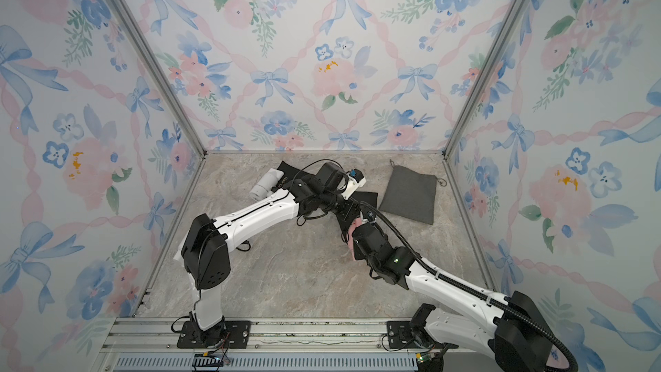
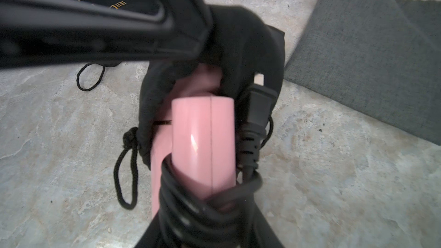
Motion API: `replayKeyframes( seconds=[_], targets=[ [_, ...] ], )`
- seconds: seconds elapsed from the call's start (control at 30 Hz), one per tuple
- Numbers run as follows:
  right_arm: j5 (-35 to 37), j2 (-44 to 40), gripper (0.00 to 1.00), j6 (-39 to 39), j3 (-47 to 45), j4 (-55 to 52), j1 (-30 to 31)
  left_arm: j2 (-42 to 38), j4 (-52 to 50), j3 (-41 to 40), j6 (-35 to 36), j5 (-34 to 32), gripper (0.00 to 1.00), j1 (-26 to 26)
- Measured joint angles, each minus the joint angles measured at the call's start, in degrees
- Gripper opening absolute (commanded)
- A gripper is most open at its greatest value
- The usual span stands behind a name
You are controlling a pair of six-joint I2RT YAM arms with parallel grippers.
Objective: Pack away hair dryers
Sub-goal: Place the hair dryer in the drawstring bag.
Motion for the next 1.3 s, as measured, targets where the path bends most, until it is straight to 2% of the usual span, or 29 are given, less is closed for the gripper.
replayKeyframes(
  seconds=[0.23,0.57,1.3],
  targets=[
    [-4.0,-5.7,0.28,0.6,-3.6,2.0,-4.8,-3.4,0.0,-1.6,0.0,0.0,0.0,0.3],
    [-8.6,-12.1,0.29,1.0,-6.1,2.4,-9.9,-3.6,0.0,-2.8,0.0,0.0,0.0,0.4],
    [-12.0,-11.8,0.29,2.6,-7.5,2.4,-9.4,1.4,0.0,2.4,-1.7,1.1,0.0,-2.1]
  ],
)
